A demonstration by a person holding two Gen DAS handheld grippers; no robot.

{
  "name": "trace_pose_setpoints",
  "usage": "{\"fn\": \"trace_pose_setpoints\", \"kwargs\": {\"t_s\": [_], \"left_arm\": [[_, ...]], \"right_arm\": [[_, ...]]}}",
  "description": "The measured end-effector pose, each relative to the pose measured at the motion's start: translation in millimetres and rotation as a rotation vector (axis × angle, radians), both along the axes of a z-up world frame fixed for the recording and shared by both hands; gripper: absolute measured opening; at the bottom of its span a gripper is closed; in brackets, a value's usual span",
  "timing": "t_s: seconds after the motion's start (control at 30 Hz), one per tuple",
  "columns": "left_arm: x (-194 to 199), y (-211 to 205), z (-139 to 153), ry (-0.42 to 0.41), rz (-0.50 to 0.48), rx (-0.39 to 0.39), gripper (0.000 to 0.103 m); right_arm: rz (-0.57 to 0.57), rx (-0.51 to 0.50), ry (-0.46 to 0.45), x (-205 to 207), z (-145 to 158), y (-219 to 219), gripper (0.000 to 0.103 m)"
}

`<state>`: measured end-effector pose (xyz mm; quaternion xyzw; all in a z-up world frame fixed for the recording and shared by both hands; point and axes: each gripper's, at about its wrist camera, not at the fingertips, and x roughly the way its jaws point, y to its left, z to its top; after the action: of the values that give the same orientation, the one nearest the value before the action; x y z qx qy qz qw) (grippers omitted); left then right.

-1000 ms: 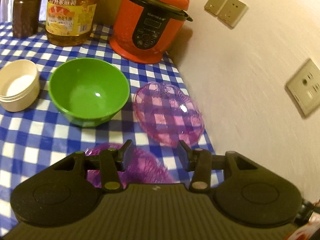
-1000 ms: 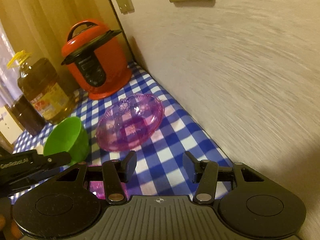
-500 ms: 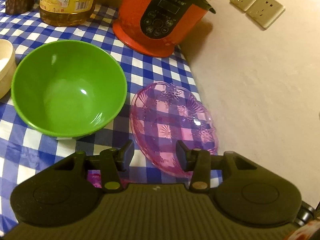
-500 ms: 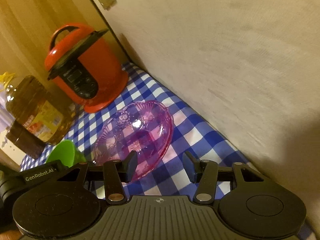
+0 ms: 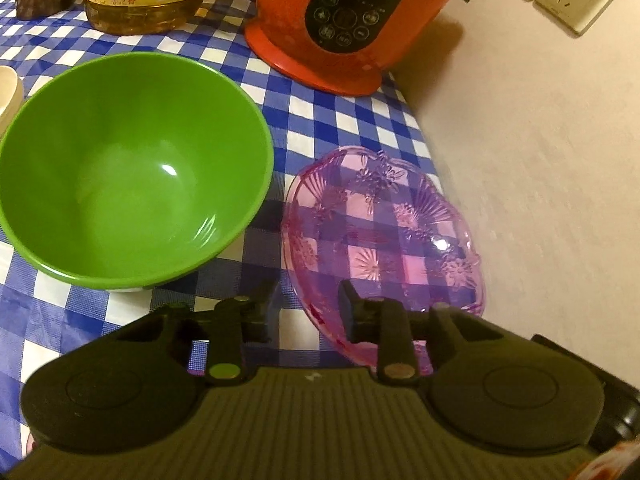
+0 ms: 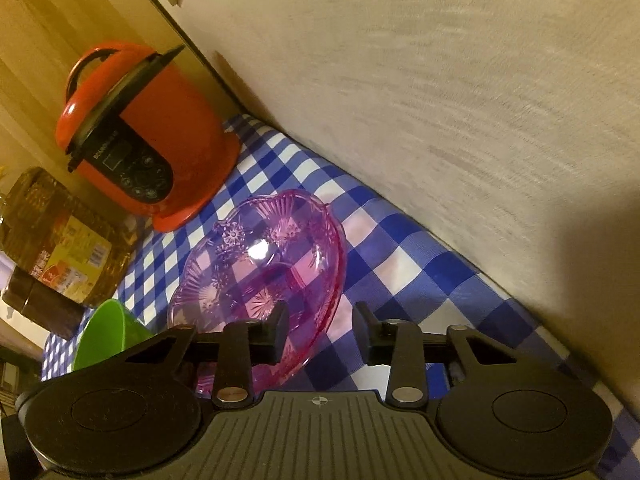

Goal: Organize plates and bowls
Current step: 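Move both grippers to the pink plate by the wall and grasp its rim, then lift that pink plate with both grippers and carry it over the placed plate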

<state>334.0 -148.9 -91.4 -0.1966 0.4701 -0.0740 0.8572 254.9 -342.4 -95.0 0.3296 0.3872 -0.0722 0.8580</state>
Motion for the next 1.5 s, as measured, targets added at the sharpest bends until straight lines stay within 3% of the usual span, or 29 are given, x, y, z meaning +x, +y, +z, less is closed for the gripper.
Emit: {"fn": "trace_pose_setpoints", "kwargs": {"t_s": [0.1, 0.37, 0.97, 1.5], "left_arm": [[1.9, -3.0, -4.2, 0.009, -0.009, 0.014, 0.02], [2.2, -6.5, -7.0, -0.003, -0.026, 0.027, 0.014], [-16.7, -4.0, 21.4, -0.045, -0.051, -0.007, 0.012], [-90.4, 17.5, 72.1, -0.093, -0.047, -0.032, 0.013]], "right_arm": [[-0.003, 0.007, 0.013, 5.6, -5.8, 0.4, 0.023], [-0.006, 0.024, 0.032, 10.2, -14.0, 0.6, 0.011], [-0.027, 0.007, -0.013, -14.2, 12.9, -0.4, 0.011], [-0.012, 0.017, -0.072, -82.9, 69.0, 12.1, 0.011]]}}
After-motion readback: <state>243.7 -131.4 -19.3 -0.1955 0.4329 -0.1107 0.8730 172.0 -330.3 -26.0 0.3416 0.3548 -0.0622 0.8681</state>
